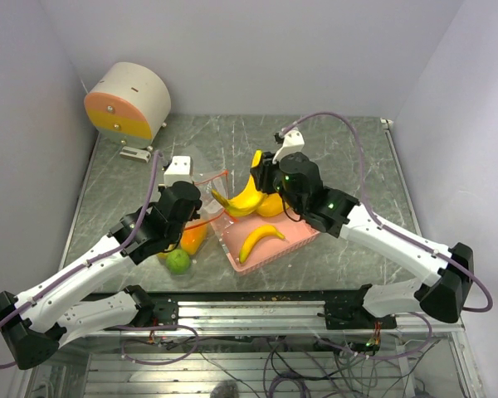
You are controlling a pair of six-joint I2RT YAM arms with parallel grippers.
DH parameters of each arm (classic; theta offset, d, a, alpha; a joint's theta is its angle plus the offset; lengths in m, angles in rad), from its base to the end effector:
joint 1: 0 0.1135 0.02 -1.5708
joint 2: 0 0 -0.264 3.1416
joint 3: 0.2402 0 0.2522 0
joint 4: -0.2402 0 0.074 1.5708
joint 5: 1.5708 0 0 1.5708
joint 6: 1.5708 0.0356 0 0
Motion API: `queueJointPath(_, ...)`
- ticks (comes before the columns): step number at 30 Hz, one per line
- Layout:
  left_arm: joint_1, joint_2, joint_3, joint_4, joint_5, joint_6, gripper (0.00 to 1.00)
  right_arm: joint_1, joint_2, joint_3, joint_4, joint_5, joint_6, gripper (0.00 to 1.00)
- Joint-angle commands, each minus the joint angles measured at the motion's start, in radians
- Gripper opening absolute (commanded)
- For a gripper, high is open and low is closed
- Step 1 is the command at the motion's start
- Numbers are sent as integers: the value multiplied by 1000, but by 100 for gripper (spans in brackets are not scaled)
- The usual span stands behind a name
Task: Place the food in the zip-top bag and seal the zipper
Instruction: Place the fake fruit in the zipper food storage bag.
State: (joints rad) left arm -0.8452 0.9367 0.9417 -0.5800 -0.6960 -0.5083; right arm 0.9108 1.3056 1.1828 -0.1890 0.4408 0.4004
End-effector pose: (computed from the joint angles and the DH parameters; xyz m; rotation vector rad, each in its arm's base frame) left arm 0.1453 -0.1294 0.3323 -0.0525 2.0024 -0.1132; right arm 0.1974 0.2295 0.3652 -0.1755 1.8731 0.4947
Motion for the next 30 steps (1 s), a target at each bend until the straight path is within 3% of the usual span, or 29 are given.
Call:
queueJointPath(1, 5, -6, 32, 28, 33, 5, 7, 5, 29, 36, 107, 35, 69, 5)
queueJointPath(13, 5, 6, 50, 59, 84, 5, 7, 11, 106, 0, 157, 98, 167, 5)
queueJointPath(21, 5, 11, 90, 47, 25, 42, 7, 16, 133, -19, 132, 162, 157, 4)
queueJointPath(30, 5, 35, 105, 107, 107, 37, 7, 45, 236, 94, 116, 264, 118, 4)
